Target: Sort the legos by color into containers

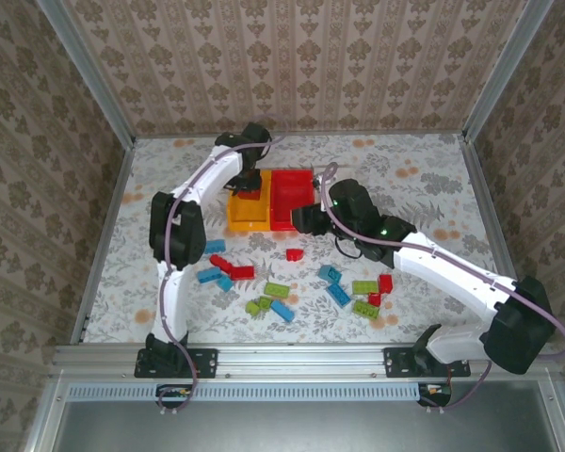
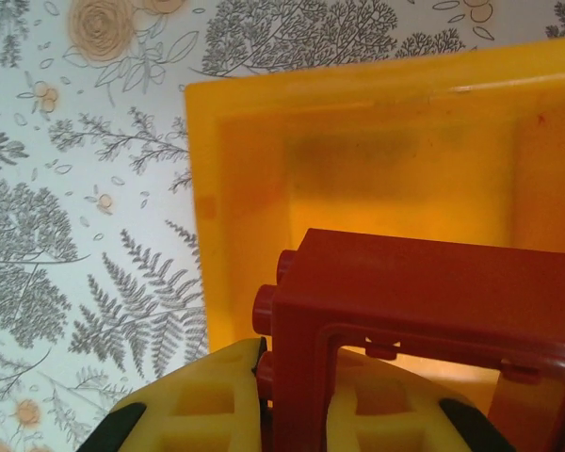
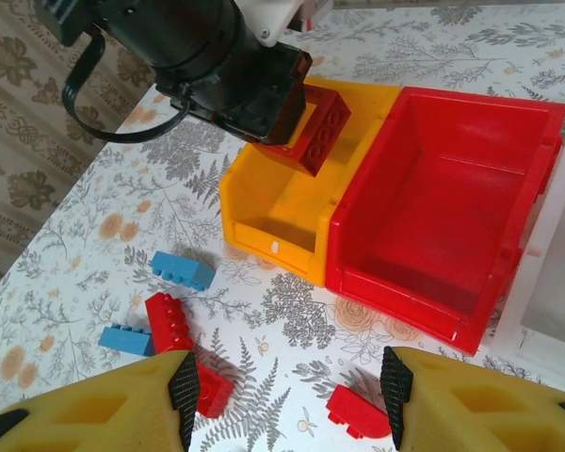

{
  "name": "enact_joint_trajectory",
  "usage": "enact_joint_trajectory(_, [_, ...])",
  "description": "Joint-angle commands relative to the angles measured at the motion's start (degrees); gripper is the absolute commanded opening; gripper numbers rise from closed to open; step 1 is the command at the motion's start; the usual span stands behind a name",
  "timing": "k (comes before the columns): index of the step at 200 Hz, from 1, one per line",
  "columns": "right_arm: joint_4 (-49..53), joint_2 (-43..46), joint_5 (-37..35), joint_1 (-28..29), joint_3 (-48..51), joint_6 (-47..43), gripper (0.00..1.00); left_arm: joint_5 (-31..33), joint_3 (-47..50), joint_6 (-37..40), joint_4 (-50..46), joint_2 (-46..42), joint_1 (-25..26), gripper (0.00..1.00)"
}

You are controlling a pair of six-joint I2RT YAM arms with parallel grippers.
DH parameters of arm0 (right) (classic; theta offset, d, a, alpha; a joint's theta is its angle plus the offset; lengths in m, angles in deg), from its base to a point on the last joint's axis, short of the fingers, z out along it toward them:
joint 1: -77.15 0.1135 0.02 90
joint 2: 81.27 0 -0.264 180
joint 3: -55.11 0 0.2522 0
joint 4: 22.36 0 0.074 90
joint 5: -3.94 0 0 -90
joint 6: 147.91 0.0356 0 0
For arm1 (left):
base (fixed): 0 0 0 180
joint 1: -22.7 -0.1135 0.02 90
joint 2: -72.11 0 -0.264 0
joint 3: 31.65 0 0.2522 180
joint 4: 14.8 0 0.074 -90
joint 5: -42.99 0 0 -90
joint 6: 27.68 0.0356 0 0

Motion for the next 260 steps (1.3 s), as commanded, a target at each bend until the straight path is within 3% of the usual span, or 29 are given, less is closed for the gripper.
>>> enact_joint_trajectory(1, [-1.25, -1.50, -1.61, -0.69, -2.37, -0.62, 0.57, -0.58, -3.64, -2.25, -2.70, 2.11, -0.36, 0.09])
enact_joint_trajectory(82, [-0.89, -1.46, -1.09, -2.67, -0.94, 1.49, 0.57, -2.87, -7.53, -3.93, -3.67, 8.86, -0.35, 0.12])
enact_joint_trajectory(142, [0.48, 1.75, -2.13, -4.89, 2.86, 2.82, 0.57, -4.84, -7.51, -4.40, -3.17, 8.35, -0.35, 0.30])
enact_joint_trajectory(214, [4.33, 6.16, -3.33, -6.85, 6.44, 3.66, 0.58, -4.77, -4.49, -5.04, -2.73, 1.37, -0.27, 0.42])
enact_joint_trajectory(260, [12.81, 9.39, -5.31, -8.59, 5.99, 0.84, 0.59, -6.19, 0.09, -7.29, -0.51, -7.76, 0.13, 0.54])
